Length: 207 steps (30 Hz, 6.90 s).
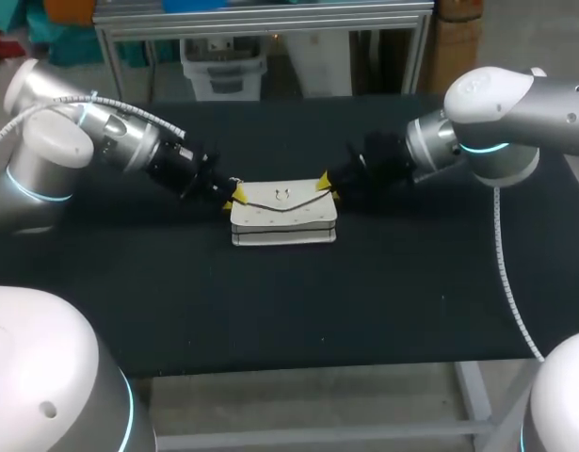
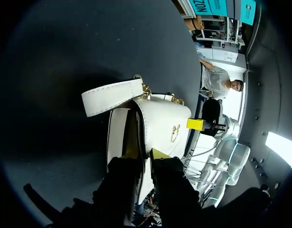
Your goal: Pick up the bag, open it, inspect its contents, close it, and place it on the opposite side
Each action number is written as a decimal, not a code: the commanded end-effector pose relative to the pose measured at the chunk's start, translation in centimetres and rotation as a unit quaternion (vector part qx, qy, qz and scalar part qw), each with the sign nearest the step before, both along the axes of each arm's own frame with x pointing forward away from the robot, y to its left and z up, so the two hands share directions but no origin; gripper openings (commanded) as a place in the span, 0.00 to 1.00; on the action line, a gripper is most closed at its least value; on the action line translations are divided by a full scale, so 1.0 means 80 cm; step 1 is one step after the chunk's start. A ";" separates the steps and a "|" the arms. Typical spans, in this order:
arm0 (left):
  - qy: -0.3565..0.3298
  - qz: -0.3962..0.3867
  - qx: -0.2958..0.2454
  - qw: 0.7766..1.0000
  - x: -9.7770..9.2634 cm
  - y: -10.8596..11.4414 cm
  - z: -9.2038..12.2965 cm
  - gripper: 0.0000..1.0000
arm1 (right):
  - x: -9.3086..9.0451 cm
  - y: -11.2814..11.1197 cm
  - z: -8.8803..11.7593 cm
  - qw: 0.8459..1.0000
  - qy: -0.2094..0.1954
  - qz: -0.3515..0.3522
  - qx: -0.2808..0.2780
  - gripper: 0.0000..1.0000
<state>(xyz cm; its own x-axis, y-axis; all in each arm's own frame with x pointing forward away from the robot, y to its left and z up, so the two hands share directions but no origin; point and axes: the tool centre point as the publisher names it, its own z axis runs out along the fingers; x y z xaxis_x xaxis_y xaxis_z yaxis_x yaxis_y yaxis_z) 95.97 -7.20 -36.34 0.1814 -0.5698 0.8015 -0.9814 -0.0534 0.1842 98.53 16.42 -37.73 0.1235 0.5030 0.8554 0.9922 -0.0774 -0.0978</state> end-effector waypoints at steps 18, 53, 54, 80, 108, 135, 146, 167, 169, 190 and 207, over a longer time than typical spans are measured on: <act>-0.003 0.011 -0.019 1.000 0.011 -0.006 -0.008 0.19 | -0.006 0.007 0.000 1.000 -0.008 -0.004 0.016 0.97; -0.004 0.016 -0.021 1.000 0.012 -0.008 -0.006 0.77 | -0.008 0.000 -0.002 0.999 0.021 -0.020 0.028 0.96; -0.004 0.016 -0.021 1.000 0.012 -0.008 -0.006 0.71 | -0.008 -0.001 -0.002 0.999 0.021 -0.021 0.028 0.95; -0.001 -0.009 -0.012 1.000 0.010 -0.026 -0.010 0.00 | 0.007 0.011 0.001 0.999 0.031 0.012 0.025 0.00; 0.002 0.018 -0.008 1.000 -0.007 0.005 0.012 1.00 | -0.008 -0.010 0.018 1.000 0.028 0.003 0.013 0.93; 0.030 -0.003 0.001 1.000 0.010 -0.009 0.003 0.00 | 0.008 0.012 -0.004 0.998 0.060 0.010 0.007 0.00; 0.037 0.008 0.026 0.999 0.003 -0.004 0.009 1.00 | 0.012 0.003 0.007 0.999 0.045 0.023 0.011 0.00; 0.061 0.016 0.119 0.991 -0.007 0.049 0.045 1.00 | -0.031 -0.027 0.048 0.998 0.016 0.046 -0.035 1.00; 0.053 -0.002 0.137 0.989 -0.006 0.057 0.049 1.00 | -0.033 -0.025 0.046 0.997 0.013 0.059 -0.046 1.00; 0.056 -0.011 0.185 0.981 0.015 0.120 0.057 1.00 | -0.029 -0.008 0.010 0.995 -0.018 0.086 -0.048 0.38; 0.044 -0.054 0.222 0.973 0.024 0.142 0.052 1.00 | -0.016 -0.023 0.003 0.992 -0.037 0.096 -0.075 0.00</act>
